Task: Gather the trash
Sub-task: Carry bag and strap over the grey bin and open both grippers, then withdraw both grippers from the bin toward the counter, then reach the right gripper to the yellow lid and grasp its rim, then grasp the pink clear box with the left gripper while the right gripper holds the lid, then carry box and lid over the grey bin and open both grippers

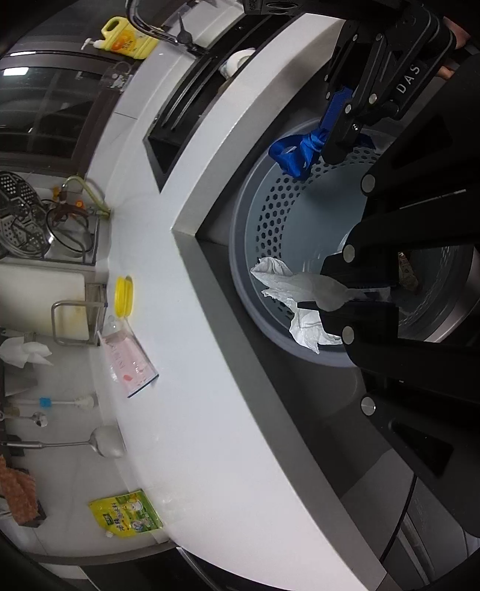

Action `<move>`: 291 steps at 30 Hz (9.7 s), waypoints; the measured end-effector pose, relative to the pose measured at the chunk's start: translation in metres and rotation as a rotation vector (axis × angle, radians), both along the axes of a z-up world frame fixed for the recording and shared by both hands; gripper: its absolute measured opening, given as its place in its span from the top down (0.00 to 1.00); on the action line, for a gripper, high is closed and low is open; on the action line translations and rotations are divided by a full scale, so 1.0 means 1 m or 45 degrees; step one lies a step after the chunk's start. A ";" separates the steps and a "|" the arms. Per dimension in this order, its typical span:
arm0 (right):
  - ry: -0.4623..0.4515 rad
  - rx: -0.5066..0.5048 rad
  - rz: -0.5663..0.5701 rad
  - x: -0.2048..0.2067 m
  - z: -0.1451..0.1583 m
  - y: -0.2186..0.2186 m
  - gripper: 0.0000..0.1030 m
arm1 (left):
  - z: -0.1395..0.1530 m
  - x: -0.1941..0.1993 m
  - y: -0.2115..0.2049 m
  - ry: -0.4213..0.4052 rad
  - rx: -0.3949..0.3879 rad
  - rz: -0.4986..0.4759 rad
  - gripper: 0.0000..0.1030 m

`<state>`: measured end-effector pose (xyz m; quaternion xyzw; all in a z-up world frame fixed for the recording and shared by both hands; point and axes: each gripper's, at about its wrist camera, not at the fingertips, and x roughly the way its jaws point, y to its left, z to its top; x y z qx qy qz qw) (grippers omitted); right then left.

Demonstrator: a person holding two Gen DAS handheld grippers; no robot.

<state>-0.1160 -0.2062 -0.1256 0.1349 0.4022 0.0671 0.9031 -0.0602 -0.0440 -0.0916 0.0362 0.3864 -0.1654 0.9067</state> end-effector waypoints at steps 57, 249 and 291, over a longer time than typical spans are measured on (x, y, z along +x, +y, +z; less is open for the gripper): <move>-0.037 -0.022 -0.055 -0.001 0.001 -0.009 0.26 | -0.006 0.007 0.022 -0.035 0.006 0.157 0.06; -0.059 -0.050 -0.074 -0.033 0.019 -0.004 0.30 | 0.017 -0.067 0.013 -0.030 -0.015 -0.081 0.97; 0.010 0.021 -0.076 -0.013 -0.009 -0.009 0.24 | -0.015 -0.037 0.023 0.073 -0.008 0.035 0.36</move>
